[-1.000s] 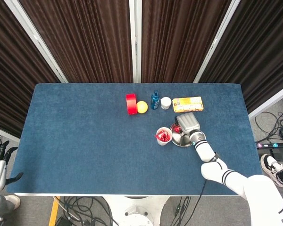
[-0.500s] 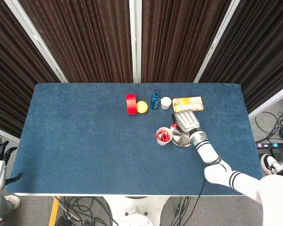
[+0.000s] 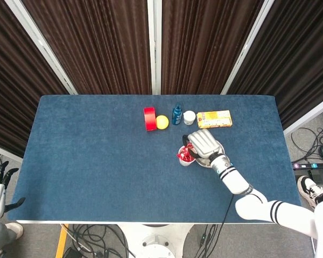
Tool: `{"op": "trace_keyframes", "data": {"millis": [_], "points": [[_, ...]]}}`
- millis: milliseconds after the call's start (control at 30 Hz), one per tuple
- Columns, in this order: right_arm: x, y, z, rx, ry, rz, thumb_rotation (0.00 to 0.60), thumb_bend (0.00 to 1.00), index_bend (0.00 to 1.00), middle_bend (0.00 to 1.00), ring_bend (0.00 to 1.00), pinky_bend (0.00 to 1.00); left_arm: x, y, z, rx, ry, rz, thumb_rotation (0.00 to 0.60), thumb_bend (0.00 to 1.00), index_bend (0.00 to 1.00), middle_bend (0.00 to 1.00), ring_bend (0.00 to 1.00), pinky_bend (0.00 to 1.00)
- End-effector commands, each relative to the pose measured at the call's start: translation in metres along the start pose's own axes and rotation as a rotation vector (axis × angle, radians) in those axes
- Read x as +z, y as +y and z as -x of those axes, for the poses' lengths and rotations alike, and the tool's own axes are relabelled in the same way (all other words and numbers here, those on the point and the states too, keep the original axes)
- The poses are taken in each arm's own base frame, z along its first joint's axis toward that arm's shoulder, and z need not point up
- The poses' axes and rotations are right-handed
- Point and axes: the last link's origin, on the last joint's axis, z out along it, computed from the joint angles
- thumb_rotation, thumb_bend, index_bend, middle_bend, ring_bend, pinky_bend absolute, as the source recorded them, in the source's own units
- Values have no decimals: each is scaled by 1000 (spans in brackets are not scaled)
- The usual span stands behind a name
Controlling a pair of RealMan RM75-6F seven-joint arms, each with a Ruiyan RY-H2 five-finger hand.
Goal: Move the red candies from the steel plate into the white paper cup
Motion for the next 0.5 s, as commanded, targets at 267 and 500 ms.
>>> {"op": "trace_keyframes", "data": {"millis": [267,500], "points": [[0,0,14,-21,-61,-2,600,327,497,980,937,1000,-1,0,1,-1,-2,-1,600,0,259,153,92,127],[-5,1,6,-11,-49,0,600,326,386,979,936,1000,-2,-1,1,-2,0,-2,600,0,259,153,92,127]]}}
